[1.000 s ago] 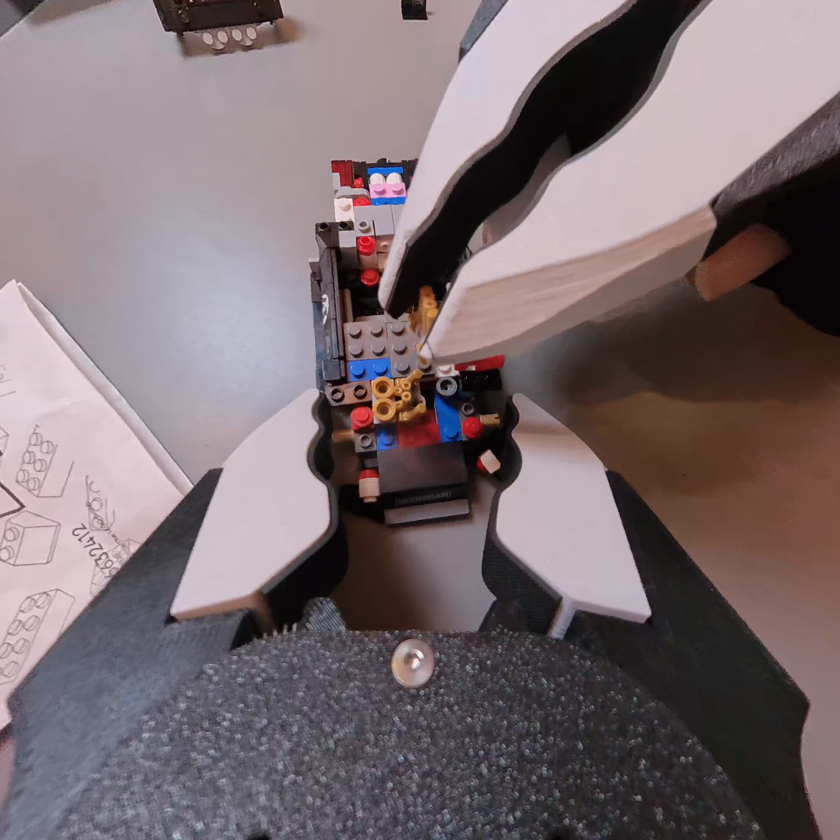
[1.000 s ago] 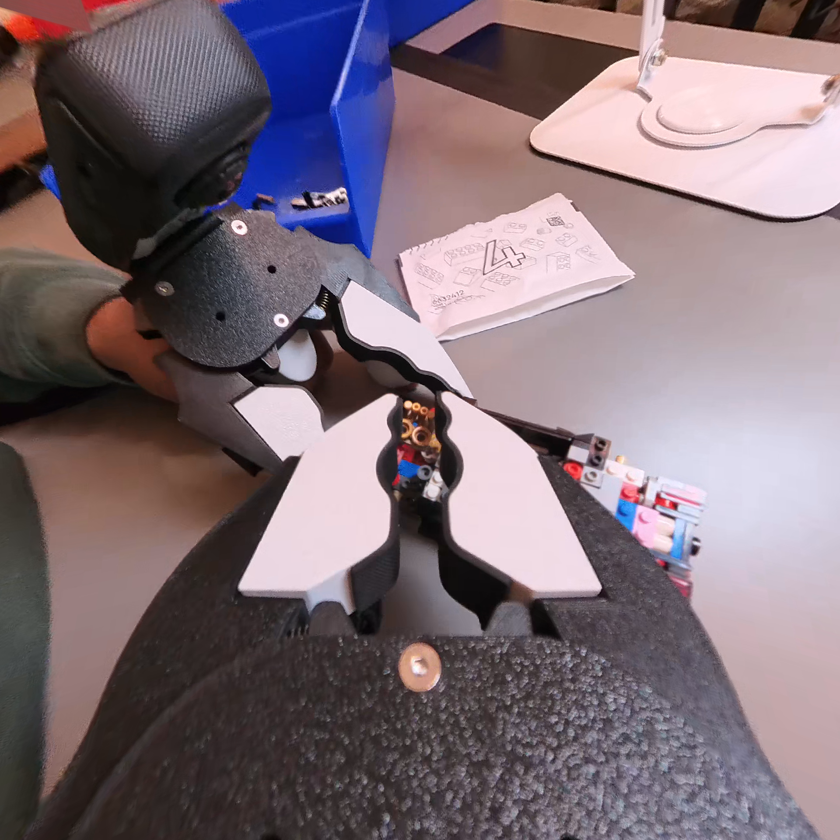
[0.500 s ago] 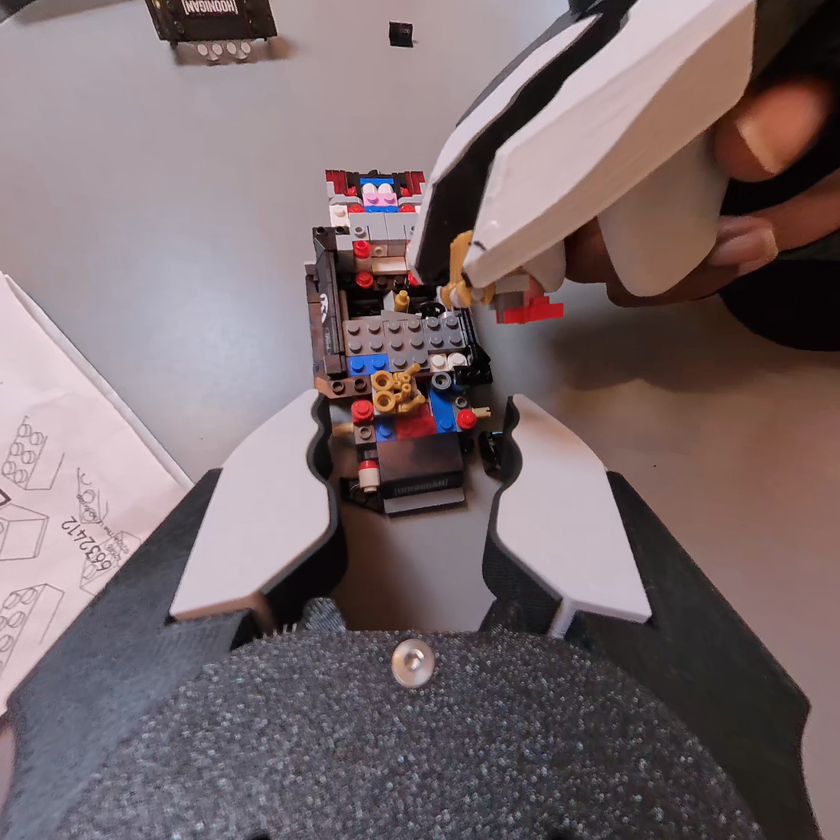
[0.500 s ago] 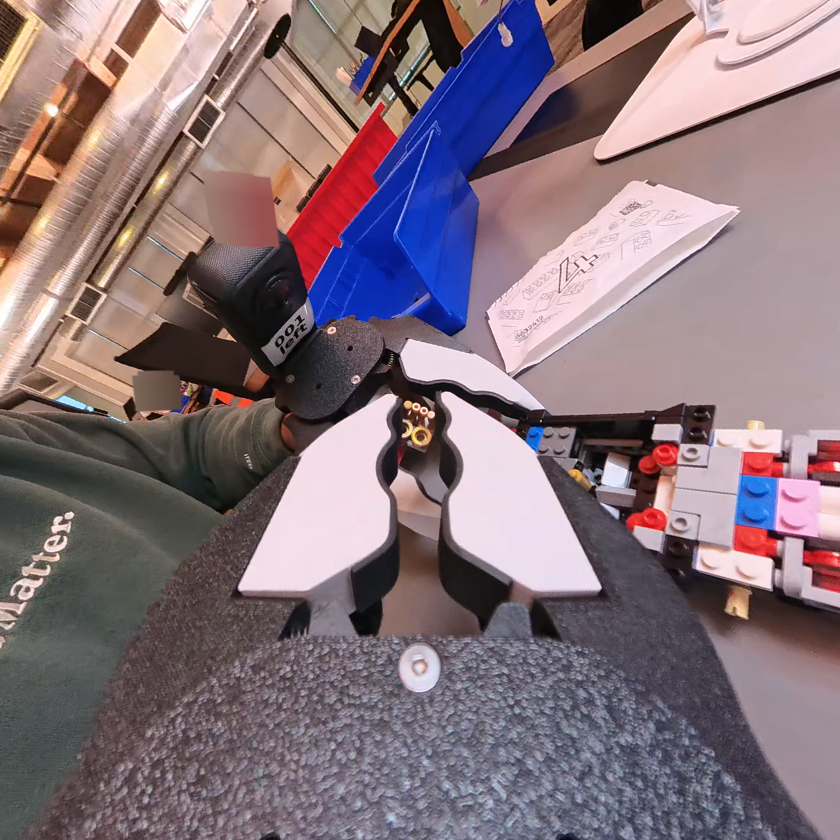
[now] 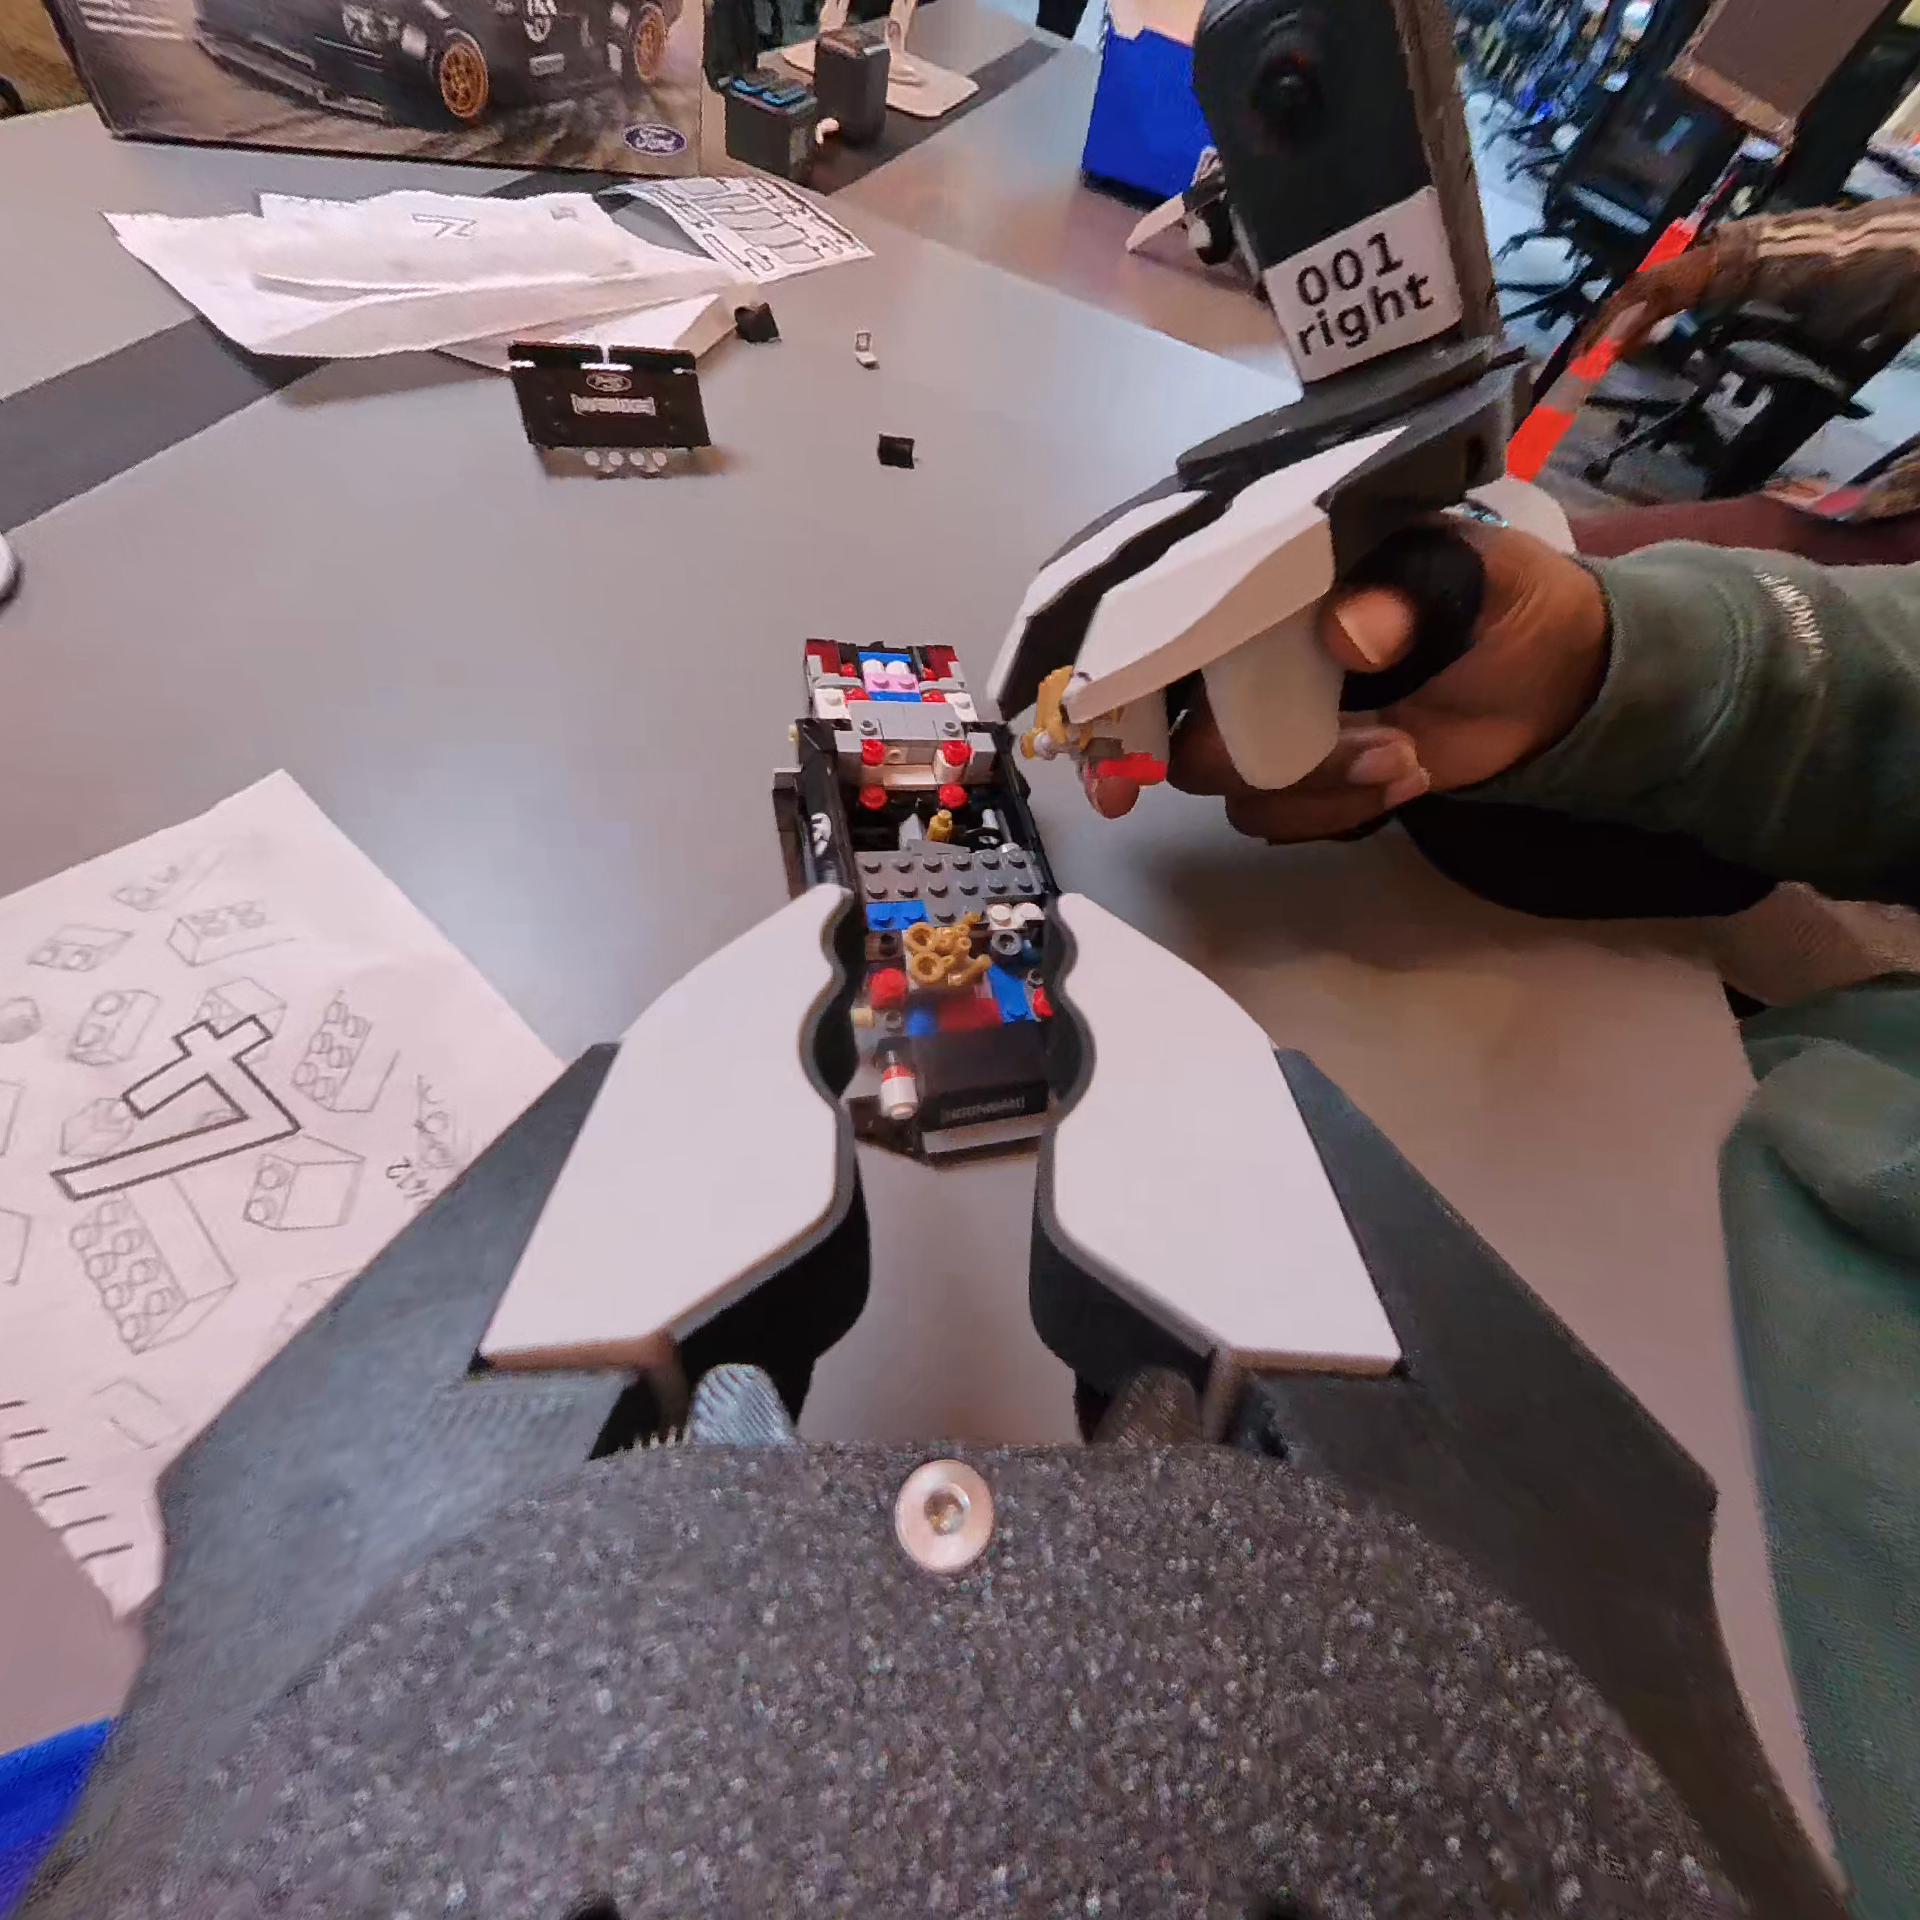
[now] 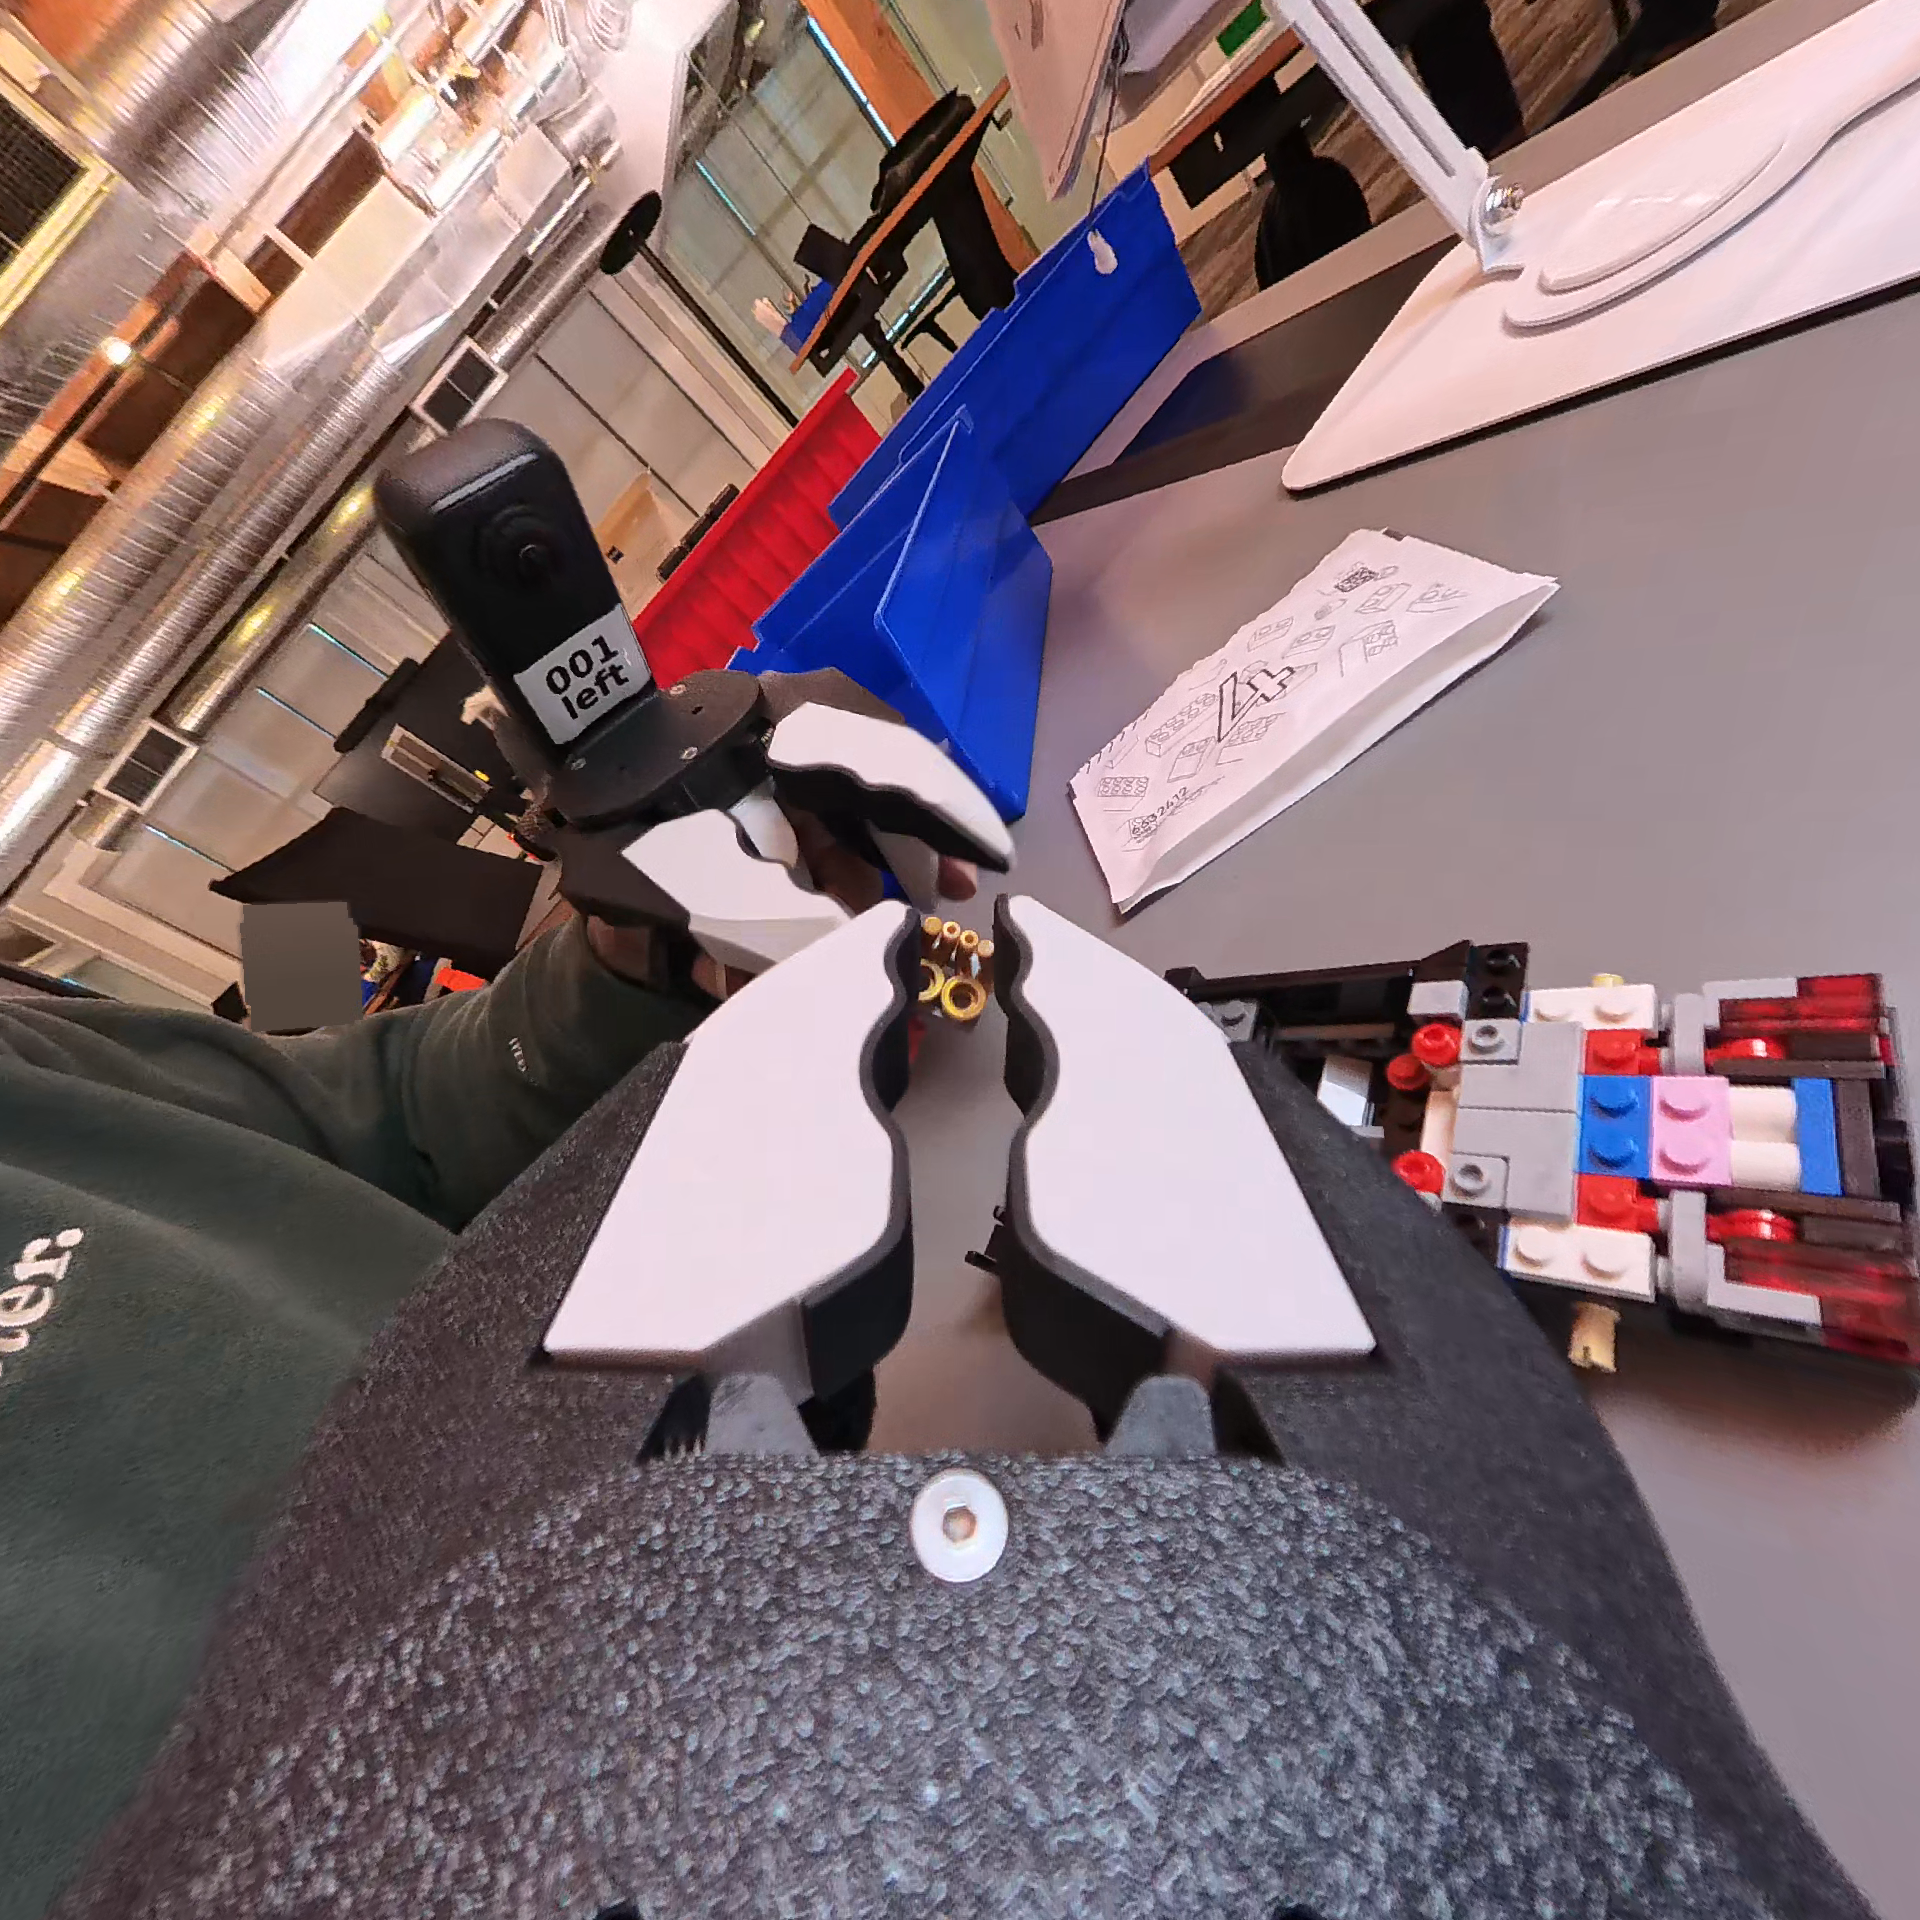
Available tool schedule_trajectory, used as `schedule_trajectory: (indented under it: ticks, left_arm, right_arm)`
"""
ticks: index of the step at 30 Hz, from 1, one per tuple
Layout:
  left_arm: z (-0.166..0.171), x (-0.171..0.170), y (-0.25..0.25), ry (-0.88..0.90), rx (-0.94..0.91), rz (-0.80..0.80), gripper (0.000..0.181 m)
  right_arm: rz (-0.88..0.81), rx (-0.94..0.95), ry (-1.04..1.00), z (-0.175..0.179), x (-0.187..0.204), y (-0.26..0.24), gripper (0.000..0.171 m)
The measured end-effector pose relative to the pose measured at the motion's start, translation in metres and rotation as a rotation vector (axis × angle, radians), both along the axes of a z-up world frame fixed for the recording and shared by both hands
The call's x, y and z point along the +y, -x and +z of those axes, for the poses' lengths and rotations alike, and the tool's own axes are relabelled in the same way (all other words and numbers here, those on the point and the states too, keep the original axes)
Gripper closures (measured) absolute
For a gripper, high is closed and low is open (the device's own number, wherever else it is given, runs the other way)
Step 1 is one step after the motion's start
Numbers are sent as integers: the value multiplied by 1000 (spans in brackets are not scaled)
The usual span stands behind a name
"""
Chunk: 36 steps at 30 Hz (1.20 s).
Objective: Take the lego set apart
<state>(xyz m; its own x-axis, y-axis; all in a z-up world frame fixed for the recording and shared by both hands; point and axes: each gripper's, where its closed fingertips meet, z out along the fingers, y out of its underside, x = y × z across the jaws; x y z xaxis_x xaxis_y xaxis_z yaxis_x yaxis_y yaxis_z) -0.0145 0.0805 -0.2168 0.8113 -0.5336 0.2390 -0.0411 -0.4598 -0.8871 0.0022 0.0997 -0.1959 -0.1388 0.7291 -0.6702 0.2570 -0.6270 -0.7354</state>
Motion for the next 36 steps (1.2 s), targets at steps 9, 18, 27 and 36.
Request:
schedule_trajectory:
  ticks: [9,18,27,36]
  left_arm:
    - [5,-10,-38,-18,-90,-80,158]
    - [16,4,-44,-59,-130,-1,168]
    - [22,5,-43,44,-406,-5,167]
    - [13,3,-37,51,-236,-20,169]
  right_arm:
    - [-21,50,32,4,-2,1,158]
    - [-39,92,80,10,-5,2,158]
    - [-117,104,-153,14,-5,3,158]
    - [-98,100,-92,13,-8,5,159]
